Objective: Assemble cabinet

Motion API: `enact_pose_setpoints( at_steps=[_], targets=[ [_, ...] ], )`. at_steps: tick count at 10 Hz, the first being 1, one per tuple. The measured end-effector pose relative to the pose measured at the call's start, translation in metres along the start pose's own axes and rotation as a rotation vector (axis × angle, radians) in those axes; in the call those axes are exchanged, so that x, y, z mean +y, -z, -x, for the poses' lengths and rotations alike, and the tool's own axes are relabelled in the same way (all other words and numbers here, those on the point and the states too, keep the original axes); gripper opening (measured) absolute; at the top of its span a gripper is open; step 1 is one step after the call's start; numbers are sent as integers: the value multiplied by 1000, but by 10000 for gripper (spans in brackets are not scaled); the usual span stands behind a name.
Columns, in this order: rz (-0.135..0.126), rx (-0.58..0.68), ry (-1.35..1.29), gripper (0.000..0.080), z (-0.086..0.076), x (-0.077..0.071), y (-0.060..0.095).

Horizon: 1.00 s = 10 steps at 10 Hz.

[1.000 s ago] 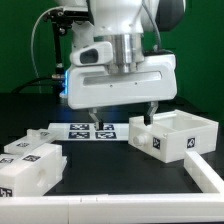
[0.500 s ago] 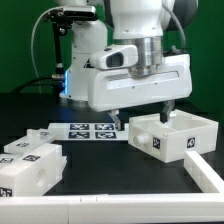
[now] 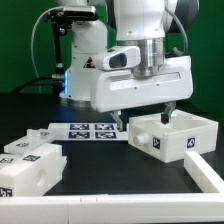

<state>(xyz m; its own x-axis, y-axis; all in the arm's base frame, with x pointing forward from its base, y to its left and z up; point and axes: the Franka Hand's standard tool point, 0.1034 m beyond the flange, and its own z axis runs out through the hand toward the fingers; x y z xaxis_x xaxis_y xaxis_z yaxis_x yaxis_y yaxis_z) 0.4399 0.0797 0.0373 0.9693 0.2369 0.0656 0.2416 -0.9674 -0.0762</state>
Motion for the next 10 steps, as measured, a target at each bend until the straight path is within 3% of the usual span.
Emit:
enact_pose_setpoints(
  at_steps=[1,3,4,5,6,7,8,10],
  targets=[
    [-5,-13,-1,797,2,-1,-2],
    [-4,-13,-1,527,2,0,-2],
    [-4,-13,-1,527,2,0,-2],
    [-5,-13,-1,277,2,0,-2],
    [-5,-13,-2,277,2,0,-2],
    [-5,-13,-2,96,2,0,-2],
    [-4,-13,-2,33,2,0,-2],
    [3,-14,-15,29,7,9,-1]
  ],
)
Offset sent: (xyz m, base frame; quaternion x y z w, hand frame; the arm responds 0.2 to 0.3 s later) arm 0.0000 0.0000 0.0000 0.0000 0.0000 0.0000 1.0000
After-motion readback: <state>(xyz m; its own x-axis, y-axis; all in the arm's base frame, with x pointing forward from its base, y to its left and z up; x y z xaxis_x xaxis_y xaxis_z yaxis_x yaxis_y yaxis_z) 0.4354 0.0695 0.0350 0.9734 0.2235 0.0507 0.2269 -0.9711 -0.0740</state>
